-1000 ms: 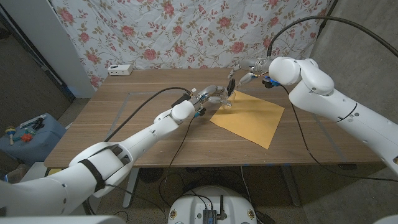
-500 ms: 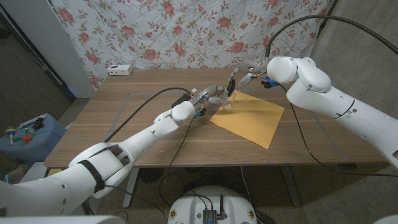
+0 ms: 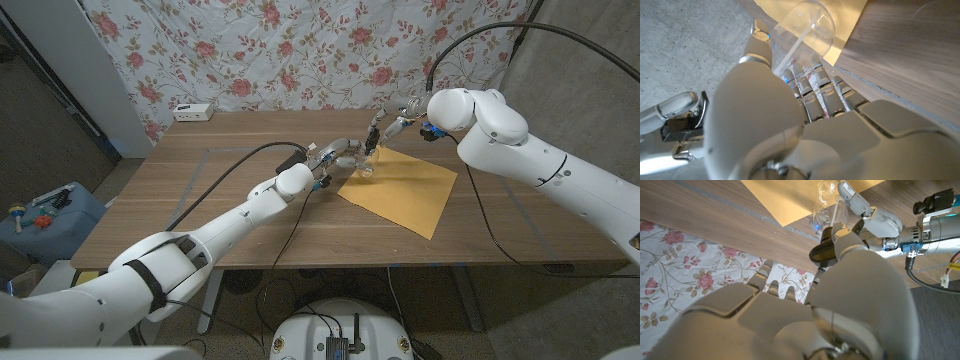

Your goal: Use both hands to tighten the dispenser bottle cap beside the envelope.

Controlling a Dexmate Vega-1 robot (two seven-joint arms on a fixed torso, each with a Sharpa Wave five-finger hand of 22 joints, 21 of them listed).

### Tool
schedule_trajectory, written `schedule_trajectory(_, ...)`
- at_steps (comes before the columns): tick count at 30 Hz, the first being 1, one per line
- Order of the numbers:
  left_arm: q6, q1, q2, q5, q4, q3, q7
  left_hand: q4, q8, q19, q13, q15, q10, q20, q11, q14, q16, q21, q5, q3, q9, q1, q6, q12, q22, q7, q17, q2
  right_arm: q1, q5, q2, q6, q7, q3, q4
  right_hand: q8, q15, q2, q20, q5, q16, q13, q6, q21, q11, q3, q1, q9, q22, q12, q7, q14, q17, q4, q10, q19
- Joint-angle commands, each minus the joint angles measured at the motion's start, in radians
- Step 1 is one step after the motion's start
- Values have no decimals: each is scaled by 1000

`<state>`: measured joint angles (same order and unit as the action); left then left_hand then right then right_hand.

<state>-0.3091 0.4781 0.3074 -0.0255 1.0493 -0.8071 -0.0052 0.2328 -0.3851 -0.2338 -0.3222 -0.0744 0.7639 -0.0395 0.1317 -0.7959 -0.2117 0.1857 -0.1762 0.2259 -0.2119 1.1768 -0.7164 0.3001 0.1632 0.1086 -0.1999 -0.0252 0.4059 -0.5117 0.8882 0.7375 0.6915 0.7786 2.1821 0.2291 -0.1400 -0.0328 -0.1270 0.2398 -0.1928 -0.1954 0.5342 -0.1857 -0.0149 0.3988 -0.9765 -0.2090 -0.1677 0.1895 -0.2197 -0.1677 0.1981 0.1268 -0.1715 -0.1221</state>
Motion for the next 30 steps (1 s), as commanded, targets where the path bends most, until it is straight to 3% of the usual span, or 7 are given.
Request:
schedule_trajectory(1,11,14,11,4,30,4,5,-81,-21,-10,-215,-110,84,-89,35,-21,-4,-3,-8,86,-3,-86,-165,7,1,-15,-4,126,1,37,7,27,-36,5,9,0,-4,1,10,-10,-12,-1,20,-7,-8,-7,29,-1,0,12,1,9,4,-17,13,-20)
schedule_trajectory(15,8,17,16,7,39,4,2,-81,-20,-9,-216,-109,85,-88,35,-18,-3,-3,-8,86,-3,-87,-164,6,1,-13,-5,126,-6,61,8,67,-67,20,21,14,3,0,24,-20,-25,0,89,-12,-8,-44,122,0,0,29,2,49,5,-49,75,-57)
schedule_trajectory(30,9,31,28,10,64,10,7,-81,-21,-9,-217,-108,85,-88,36,-19,-3,-3,-7,86,-3,-87,-166,4,1,-14,-4,125,-21,59,1,123,-103,57,41,39,17,-16,34,-25,-36,2,228,-12,-15,-94,238,8,-1,47,6,106,4,-80,181,-97)
